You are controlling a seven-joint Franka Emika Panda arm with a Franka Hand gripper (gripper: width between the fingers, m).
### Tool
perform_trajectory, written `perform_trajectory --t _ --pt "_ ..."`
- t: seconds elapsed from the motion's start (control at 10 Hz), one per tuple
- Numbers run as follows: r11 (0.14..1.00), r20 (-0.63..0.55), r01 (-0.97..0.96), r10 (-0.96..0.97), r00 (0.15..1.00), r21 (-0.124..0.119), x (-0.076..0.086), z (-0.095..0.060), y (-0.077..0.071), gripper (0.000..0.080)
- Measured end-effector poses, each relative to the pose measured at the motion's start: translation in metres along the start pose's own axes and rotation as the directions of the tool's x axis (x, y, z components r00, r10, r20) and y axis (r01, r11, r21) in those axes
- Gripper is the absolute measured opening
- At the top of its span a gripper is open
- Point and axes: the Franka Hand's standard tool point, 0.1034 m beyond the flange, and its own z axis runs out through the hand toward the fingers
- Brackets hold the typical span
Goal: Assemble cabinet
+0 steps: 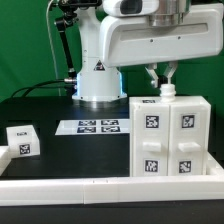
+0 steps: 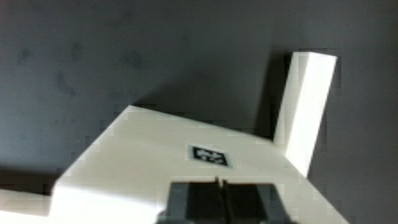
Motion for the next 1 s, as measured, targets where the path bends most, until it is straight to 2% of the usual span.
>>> perform_trajectory --t 0.2,0.5,0.7,0.8,0.9,1.0 --pt "1.0 -0.003 -0.001 0.001 1.0 0.0 0.002 -0.003 0.001 0.0002" --pt "1.0 0.001 -0.003 0.003 1.0 0.001 0.001 0.0 0.001 0.0002" --pt "1.0 0.002 -0.003 0.003 1.0 0.001 0.001 0.0 0.001 0.0273" --pt "1.0 0.002 -0.003 0.003 1.0 0.0 0.001 0.001 0.001 0.0439" --pt "1.0 0.002 -0.004 0.004 1.0 0.0 -0.002 0.004 0.001 0.0439" --pt "1.0 -0.006 -0.008 0.008 1.0 -0.006 -0.014 0.017 0.007 0.0439"
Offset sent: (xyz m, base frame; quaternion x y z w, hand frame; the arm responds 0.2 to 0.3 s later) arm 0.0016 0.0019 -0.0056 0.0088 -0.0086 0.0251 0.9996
